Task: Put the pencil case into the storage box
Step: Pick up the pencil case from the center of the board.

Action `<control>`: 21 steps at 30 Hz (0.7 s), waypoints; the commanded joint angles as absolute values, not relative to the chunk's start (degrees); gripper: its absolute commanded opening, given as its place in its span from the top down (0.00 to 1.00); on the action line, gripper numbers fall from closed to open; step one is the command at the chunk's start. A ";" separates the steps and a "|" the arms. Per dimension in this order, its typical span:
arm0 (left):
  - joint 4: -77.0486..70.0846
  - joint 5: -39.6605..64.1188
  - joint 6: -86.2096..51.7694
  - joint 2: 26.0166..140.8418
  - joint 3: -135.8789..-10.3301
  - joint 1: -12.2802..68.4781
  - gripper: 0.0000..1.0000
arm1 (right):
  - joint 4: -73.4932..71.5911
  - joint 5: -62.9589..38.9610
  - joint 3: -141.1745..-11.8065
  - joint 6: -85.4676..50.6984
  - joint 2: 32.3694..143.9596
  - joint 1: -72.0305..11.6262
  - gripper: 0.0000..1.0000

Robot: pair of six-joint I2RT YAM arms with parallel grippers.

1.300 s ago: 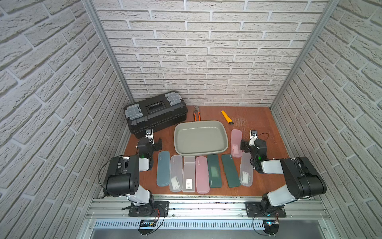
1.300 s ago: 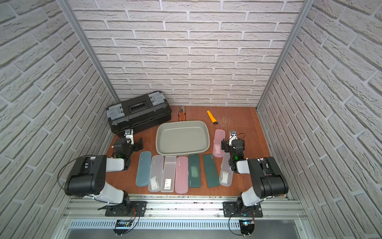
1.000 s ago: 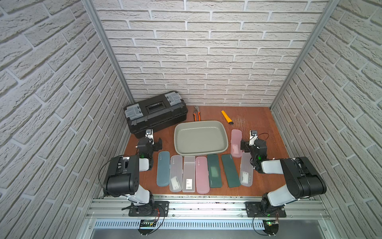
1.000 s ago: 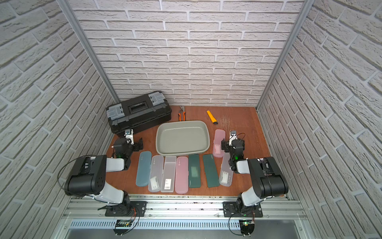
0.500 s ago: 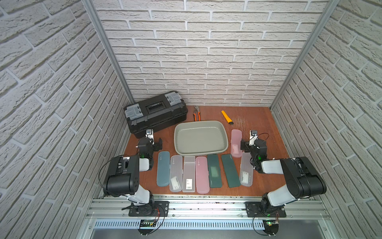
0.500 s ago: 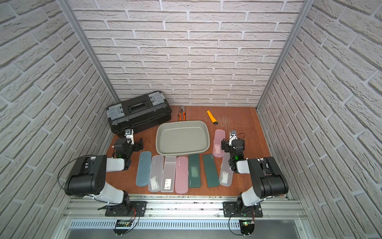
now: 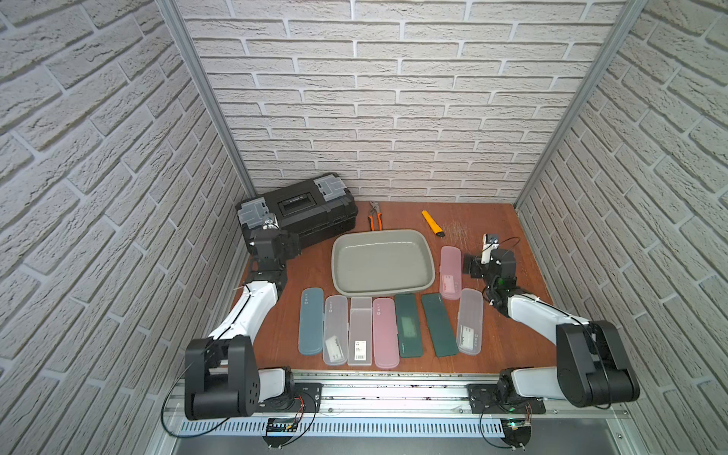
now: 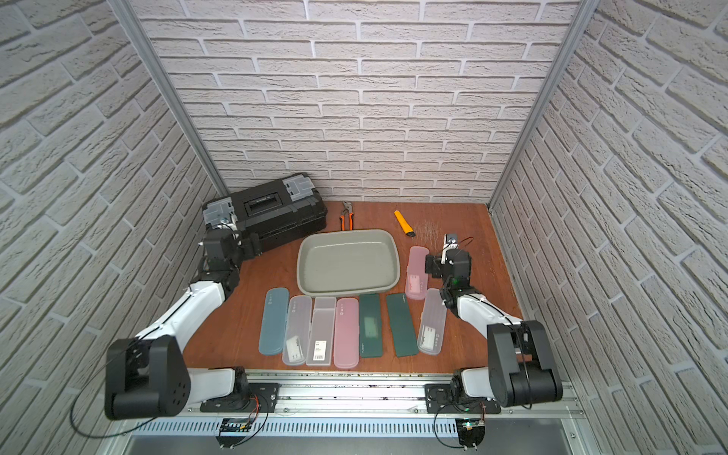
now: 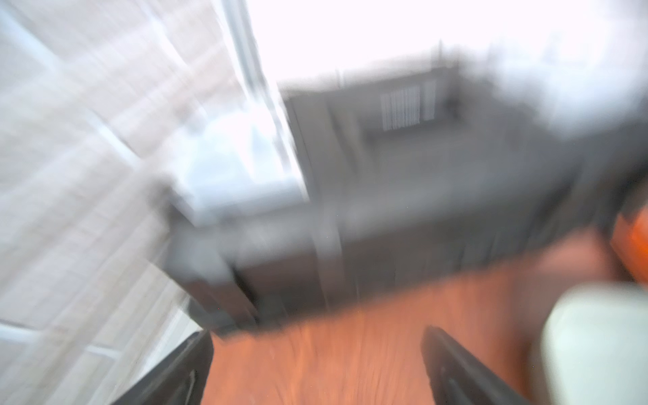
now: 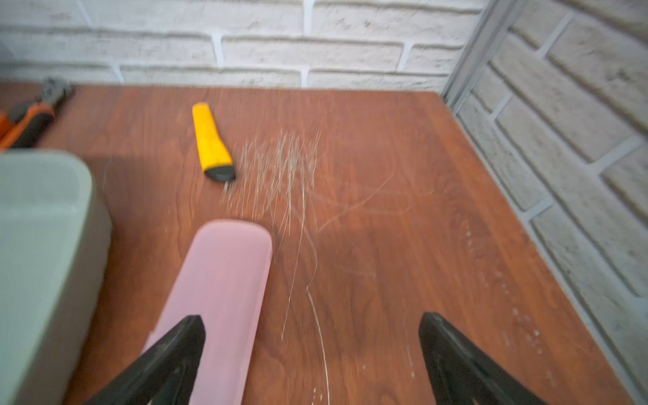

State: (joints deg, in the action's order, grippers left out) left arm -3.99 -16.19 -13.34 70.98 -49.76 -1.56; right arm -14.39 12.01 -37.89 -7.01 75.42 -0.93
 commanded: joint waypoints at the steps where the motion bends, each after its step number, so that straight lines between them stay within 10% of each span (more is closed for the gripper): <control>1: 19.78 -14.22 -28.01 67.64 -54.67 -3.80 0.02 | 11.06 12.71 -43.37 -17.09 68.75 -0.70 0.00; 10: 31.34 14.74 -21.98 69.03 -64.38 -2.81 0.02 | 35.68 -3.90 -50.48 -20.82 68.49 -0.70 0.04; 21: 31.10 22.72 -17.57 68.93 -61.36 6.54 0.02 | 35.50 -12.00 -55.59 -22.54 82.82 -3.12 0.06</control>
State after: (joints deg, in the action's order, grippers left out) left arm 31.27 19.64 -19.57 69.67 -62.11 4.80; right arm 35.07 -10.72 -53.45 -21.12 81.87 -1.67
